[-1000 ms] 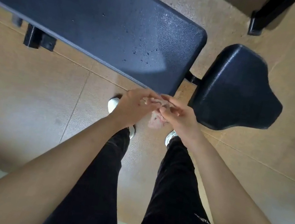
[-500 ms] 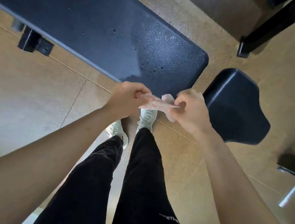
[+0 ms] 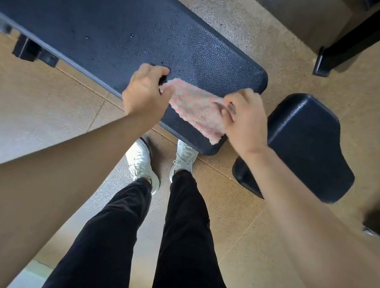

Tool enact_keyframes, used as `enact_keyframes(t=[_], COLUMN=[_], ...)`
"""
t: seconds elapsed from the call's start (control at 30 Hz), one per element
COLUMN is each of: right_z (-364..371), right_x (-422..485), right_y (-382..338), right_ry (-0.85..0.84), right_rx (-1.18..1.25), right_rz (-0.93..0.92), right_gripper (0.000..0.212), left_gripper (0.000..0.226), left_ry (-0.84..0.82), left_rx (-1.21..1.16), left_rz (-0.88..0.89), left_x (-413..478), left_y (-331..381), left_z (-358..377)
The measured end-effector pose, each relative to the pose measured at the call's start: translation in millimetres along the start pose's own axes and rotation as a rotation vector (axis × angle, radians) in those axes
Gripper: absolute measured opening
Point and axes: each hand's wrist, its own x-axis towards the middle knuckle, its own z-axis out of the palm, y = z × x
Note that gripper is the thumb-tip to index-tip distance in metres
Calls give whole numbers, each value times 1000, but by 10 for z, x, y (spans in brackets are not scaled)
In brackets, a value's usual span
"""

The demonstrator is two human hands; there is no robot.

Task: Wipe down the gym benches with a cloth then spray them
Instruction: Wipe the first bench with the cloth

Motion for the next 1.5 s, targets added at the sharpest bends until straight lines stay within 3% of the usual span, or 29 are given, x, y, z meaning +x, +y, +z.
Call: enact_keyframes(t=[0.1,0.23,0.43,0.6,0.7,0.9,1.07,1.3,1.5], right_z=[255,399,361,541,539,324,195,583,836], right_x=[-132,-134,-181,-413,-326,347,780,353,-45], right_y=[-37,137,150,53,129,354,363,-134,-455], right_ry=[-152,-251,-295,-377,-373,-269,-247,-306,-386], right_rx=[-146,-309,-410,-433,-475,-482,-409,-451,-415], right_rz=[-311,-538,-370,-537,-534,-228,-80,-328,-476], right_gripper=[36,51,58,64,64,71,72,75,69], left_gripper=[44,55,55,57,58,57,56,57,55], left_ry=[142,51,-15,-40,-56,-63,-125,-149,-4], left_rx=[71,137,117,164,169,159,115,46,90], left_rz=[74,106,112,159,190,199,146,138,74], left_x=[-176,-456,-543,-529,-520,-492,-478,-440,-298], left_y=[-155,-425,-438,-483,-539,-574,-532,-553,-787], left_z=[57,130,179,87,56,31,-45,-192,-404])
